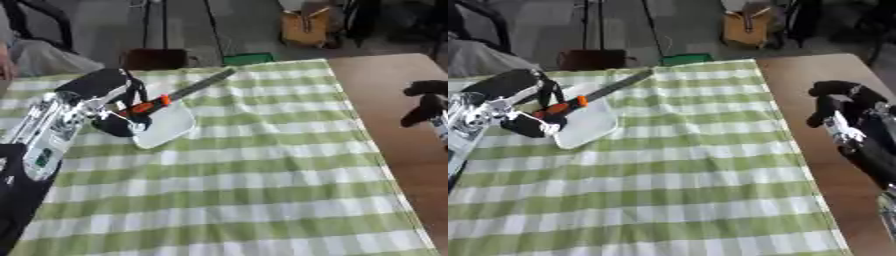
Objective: Pick up objects on the table and place them in the box.
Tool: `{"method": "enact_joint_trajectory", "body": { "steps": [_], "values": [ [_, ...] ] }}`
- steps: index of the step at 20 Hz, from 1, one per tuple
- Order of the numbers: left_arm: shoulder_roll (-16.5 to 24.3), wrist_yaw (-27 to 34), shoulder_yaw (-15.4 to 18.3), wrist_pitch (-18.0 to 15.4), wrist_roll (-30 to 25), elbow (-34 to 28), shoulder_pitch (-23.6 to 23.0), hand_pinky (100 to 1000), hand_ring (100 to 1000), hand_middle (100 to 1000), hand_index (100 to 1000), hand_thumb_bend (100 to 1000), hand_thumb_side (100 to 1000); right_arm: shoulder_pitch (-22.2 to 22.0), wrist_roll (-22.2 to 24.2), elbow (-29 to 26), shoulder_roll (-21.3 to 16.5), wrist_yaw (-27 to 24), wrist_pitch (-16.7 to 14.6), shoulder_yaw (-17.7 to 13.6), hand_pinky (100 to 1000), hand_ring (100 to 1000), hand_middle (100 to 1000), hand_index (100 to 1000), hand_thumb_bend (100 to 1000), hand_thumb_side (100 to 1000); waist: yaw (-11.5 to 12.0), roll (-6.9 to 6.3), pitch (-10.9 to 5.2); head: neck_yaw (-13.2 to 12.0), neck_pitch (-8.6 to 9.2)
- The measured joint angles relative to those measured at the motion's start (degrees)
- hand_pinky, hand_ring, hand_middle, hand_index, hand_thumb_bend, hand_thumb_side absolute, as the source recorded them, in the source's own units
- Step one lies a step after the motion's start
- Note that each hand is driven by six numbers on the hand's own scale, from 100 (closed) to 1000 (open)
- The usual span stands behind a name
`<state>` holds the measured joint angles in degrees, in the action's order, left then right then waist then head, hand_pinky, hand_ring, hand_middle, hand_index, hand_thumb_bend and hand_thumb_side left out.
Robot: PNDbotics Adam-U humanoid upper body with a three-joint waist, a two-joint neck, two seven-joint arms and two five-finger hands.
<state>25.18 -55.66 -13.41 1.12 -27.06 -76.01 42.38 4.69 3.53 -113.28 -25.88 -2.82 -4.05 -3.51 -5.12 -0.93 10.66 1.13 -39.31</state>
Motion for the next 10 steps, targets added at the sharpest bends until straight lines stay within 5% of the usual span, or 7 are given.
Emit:
{"method": "enact_joint_trajectory", "body": {
  "steps": [10],
  "values": [
    [-0.55,-3.67,2.03,-0.07,6.97,9.36,0.45,838,576,407,554,100,173,0.00,0.01,0.00,0.01,0.00,0.01,0.00,548,521,705,781,240,584,-0.16,0.30,0.01,-0.01,0.00]
  ]
}}
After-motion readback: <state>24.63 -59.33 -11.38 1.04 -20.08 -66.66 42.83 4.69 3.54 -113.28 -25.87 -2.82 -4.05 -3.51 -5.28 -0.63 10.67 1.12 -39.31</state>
